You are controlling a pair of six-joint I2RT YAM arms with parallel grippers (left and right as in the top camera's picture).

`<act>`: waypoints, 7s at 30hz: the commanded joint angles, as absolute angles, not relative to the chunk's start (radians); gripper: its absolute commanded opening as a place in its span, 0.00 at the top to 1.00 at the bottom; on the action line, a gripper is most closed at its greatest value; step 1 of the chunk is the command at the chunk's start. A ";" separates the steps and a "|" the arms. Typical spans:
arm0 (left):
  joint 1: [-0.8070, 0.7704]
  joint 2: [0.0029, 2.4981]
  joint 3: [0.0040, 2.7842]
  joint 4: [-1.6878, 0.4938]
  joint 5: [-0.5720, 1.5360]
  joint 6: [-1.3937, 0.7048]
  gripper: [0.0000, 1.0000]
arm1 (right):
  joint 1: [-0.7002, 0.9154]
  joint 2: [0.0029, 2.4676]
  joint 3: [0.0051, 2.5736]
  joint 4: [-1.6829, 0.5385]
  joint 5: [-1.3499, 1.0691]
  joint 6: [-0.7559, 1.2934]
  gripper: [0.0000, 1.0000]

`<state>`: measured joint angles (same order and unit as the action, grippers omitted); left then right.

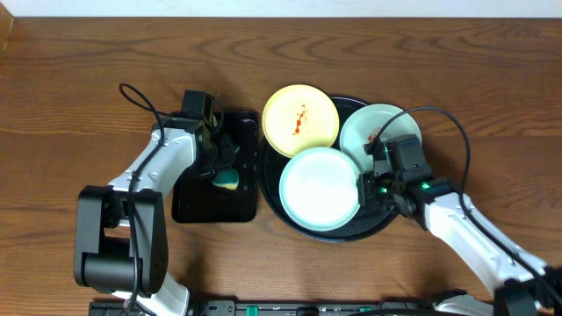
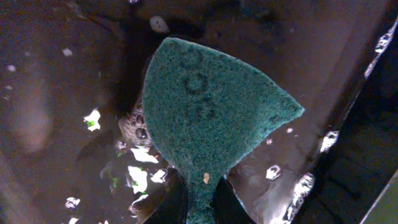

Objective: Clean dirty plates on tray and stack at the side
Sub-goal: 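Return the sponge to the small black tray with the left gripper, then lift the cleaned pale green plate with right gripper and carry it right, then set the plate on the table right of the tray and release, then lift the green sponge from the small tray with the left gripper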

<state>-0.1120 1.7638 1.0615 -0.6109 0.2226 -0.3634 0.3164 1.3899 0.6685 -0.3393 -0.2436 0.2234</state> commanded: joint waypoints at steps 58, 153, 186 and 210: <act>-0.108 1.792 1.049 -0.578 0.216 -0.229 0.93 | 0.807 1.261 0.759 0.025 1.042 -0.234 0.99; -0.108 1.792 1.049 -0.589 0.217 -0.229 0.93 | -0.121 1.490 0.741 -0.307 -0.424 0.212 0.99; -0.099 1.453 1.056 -0.566 0.255 -0.214 0.93 | 0.205 1.567 0.737 -0.456 -0.273 0.269 0.99; 0.303 1.453 1.051 -0.514 0.958 -0.082 0.92 | 0.205 1.567 0.737 -0.456 -0.266 0.269 0.99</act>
<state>0.2890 1.4593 1.0595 -0.5171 0.8711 -0.1070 0.1951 1.5570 0.7403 -0.4587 -0.2790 0.2562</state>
